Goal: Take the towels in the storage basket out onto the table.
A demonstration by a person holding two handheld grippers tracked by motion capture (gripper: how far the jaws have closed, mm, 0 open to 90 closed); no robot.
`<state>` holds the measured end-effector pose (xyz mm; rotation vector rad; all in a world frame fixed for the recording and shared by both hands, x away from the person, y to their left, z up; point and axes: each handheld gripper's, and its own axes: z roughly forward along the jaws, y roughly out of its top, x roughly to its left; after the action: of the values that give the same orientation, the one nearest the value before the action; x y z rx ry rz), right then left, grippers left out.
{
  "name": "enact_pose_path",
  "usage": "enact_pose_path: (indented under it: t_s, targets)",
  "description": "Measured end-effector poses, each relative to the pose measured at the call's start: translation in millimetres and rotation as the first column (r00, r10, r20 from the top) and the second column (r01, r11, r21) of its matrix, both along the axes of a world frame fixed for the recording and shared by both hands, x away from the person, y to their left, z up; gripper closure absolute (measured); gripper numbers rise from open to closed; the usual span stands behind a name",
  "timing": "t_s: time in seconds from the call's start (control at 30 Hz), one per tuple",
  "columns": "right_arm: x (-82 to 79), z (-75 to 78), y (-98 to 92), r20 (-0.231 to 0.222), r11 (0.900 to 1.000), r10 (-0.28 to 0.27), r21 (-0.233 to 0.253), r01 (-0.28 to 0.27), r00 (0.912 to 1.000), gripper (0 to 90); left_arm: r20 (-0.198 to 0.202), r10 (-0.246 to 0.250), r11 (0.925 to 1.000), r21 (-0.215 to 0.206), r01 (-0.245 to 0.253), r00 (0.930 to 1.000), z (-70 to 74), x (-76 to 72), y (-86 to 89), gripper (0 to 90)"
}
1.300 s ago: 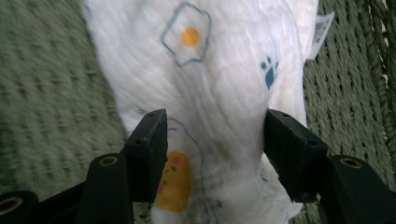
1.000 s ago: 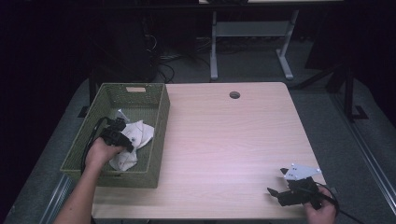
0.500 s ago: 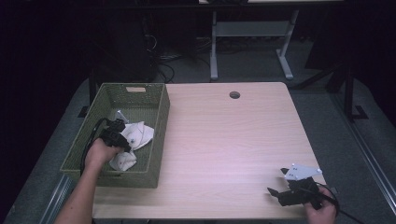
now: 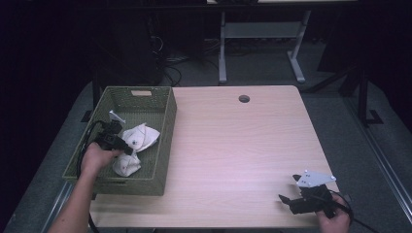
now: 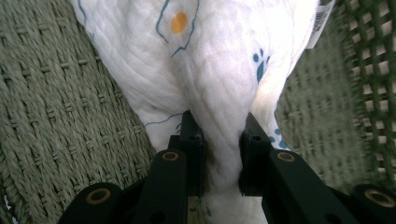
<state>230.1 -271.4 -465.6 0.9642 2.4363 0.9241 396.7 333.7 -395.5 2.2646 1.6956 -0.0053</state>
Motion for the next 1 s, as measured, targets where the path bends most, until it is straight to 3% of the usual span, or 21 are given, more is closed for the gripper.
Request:
enact_pose_path:
  t_s: [0.13, 0.3, 0.43, 0.53, 0.8, 1.0]
  targets:
    - [0.0, -0.3, 0.5, -0.006, 1.0, -0.005, 0.007, 0.005, 1.0, 14.0, 0.024, 0.018, 0.9988, -0.045, -0.017, 0.9995, 6.9, -3.0, 6.6, 75.5]
    - [0.1, -0.5, 2.4, -0.004, 1.0, -0.003, 0.005, 0.003, 1.0, 14.0, 0.065, 0.03, 0.992, -0.125, -0.021, 0.9975, 19.8, -7.3, 9.3, 75.5]
    - [-0.1, -0.4, 2.3, -0.003, 1.0, -0.007, 0.01, 0.007, 1.0, 14.0, 0.092, 0.025, 0.9889, -0.148, -0.012, 0.9955, 26.8, -9.7, 9.6, 75.5]
    - [0.0, -0.2, 1.2, 0.002, 1.0, -0.007, 0.009, 0.007, 1.0, 14.0, 0.102, 0.021, 0.9898, -0.142, -0.006, 0.9946, 30.0, -10.9, 8.8, 75.5]
    - [-0.5, 0.3, -0.3, 0.005, 1.0, -0.016, 0.018, 0.016, 0.9999, 14.0, 0.13, 0.025, 0.9764, -0.216, 0.004, 0.9913, 41.0, -12.0, 6.2, 75.4]
    - [-0.4, 0.4, 0.2, 0.004, 1.0, -0.017, 0.016, 0.017, 0.9999, 14.0, 0.15, 0.019, 0.9725, -0.232, 0.016, 0.9884, 54.8, -13.5, 4.6, 75.5]
